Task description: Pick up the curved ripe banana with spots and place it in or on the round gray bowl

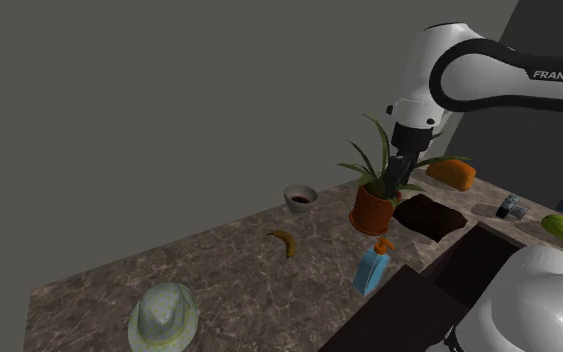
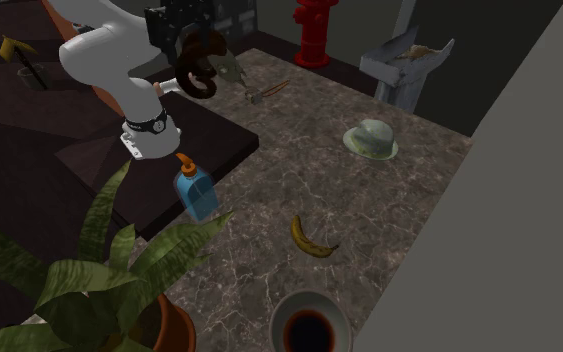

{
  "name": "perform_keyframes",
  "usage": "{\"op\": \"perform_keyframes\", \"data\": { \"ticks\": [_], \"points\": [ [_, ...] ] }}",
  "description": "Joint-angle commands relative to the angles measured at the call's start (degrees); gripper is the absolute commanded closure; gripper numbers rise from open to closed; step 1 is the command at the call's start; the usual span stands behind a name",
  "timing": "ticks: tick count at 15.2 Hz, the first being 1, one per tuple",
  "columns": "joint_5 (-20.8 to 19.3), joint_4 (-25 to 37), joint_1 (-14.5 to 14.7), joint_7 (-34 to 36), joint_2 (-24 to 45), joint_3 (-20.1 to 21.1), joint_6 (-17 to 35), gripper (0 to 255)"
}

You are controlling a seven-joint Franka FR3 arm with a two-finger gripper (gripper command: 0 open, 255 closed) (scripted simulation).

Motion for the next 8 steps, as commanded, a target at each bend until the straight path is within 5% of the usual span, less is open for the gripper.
{"op": "perform_keyframes", "data": {
  "ticks": [1, 8],
  "points": [
    [0.0, 0.0, 0.0, 0.0, 0.0, 0.0, 0.0, 0],
    [0.35, -4.03, -0.61, 1.27, 10.1, 0.56, 15.06, 0]
  ]
}}
